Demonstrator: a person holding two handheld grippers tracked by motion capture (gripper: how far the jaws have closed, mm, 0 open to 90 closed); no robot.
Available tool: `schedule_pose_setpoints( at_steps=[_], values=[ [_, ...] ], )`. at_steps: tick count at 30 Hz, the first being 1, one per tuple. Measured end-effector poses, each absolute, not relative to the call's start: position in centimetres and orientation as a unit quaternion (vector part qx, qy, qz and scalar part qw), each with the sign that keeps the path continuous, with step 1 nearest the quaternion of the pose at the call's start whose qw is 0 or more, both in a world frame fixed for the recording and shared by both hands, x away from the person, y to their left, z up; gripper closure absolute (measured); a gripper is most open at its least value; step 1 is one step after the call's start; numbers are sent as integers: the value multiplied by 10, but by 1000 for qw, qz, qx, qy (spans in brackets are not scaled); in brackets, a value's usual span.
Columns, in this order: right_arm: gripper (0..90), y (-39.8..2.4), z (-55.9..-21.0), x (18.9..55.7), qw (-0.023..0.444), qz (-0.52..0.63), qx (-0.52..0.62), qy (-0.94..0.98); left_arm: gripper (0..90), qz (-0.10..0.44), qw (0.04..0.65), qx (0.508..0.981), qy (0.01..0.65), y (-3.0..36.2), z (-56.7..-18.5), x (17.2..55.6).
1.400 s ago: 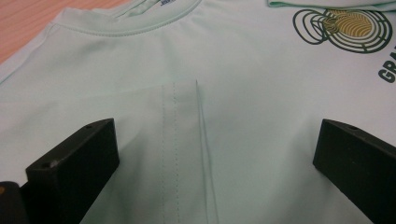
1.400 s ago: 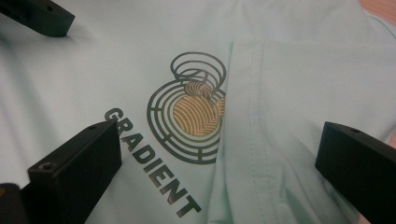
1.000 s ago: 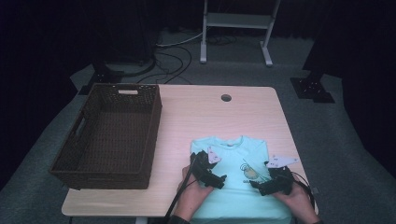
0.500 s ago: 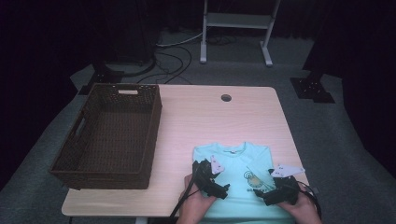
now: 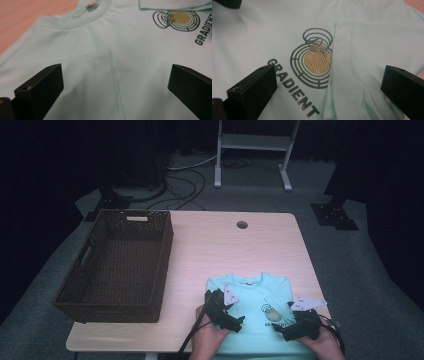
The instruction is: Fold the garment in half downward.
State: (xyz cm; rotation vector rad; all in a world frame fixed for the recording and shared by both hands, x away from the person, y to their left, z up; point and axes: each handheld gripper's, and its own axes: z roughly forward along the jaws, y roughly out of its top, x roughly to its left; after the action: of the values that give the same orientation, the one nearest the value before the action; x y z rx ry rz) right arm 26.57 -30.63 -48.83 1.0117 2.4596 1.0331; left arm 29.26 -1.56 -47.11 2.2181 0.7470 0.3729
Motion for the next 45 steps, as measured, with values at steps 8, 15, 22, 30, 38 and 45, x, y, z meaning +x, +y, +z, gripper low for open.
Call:
schedule_pose_setpoints(
  at_steps=[8, 15, 22, 30, 38, 45],
  values=[
    [0, -306, -488, 266, 144, 359, 351, 853, 0, 135, 383, 872, 273, 3, -456, 307],
    [0, -306, -488, 266, 144, 359, 351, 853, 0, 129, 375, 878, 267, 11, -453, 320],
    [0, -306, -488, 266, 144, 359, 351, 853, 0, 133, 380, 878, 261, 22, -450, 336],
    [0, -306, -488, 266, 144, 359, 351, 853, 0, 142, 380, 878, 254, 34, -441, 356],
    [0, -306, -488, 266, 144, 359, 352, 852, 0, 152, 374, 877, 261, 49, -440, 382],
    [0, -306, -488, 266, 144, 359, 351, 853, 0, 156, 368, 874, 276, 61, -453, 403]
  ],
)
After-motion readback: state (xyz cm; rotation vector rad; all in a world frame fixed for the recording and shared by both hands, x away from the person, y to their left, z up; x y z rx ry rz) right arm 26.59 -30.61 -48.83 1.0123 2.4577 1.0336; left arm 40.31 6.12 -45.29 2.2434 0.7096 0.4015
